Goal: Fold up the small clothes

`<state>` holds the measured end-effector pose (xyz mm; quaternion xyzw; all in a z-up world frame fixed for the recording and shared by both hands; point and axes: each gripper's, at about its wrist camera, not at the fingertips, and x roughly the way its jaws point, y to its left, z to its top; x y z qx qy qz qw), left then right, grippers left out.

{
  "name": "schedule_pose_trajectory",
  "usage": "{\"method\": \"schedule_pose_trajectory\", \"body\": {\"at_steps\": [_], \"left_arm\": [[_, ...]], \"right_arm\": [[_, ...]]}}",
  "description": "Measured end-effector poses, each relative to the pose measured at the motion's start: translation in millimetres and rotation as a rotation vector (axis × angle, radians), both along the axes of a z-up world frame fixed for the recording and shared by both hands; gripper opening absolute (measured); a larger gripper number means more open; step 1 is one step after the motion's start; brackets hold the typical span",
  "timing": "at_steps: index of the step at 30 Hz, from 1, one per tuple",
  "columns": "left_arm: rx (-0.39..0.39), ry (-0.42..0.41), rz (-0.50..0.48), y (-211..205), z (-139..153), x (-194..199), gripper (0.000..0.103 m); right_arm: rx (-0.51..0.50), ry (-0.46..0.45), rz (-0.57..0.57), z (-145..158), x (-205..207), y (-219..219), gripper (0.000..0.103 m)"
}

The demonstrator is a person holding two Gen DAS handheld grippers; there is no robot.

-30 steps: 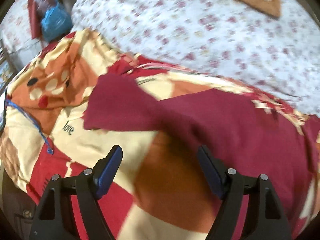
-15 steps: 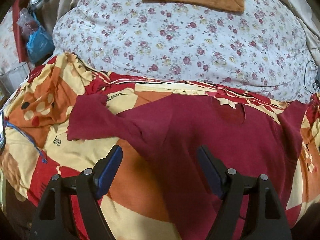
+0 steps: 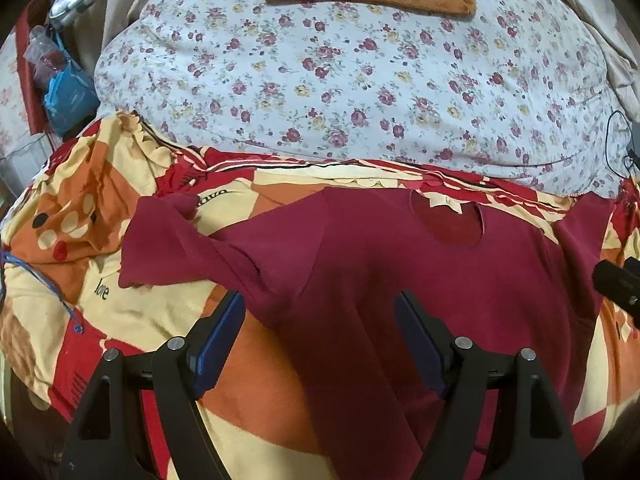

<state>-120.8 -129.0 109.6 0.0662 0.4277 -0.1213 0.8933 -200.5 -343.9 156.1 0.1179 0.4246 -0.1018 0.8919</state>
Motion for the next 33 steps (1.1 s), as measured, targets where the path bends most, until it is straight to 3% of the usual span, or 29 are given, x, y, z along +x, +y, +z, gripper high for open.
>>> {"method": "schedule_pose_trajectory", "body": {"at_steps": [33], "left_arm": [[0.020,0.031,-0.001,-7,-27,8,0.069]], "right_arm": [[-0.011,0.064,-0.013,-45,27,6,0.102]]}}
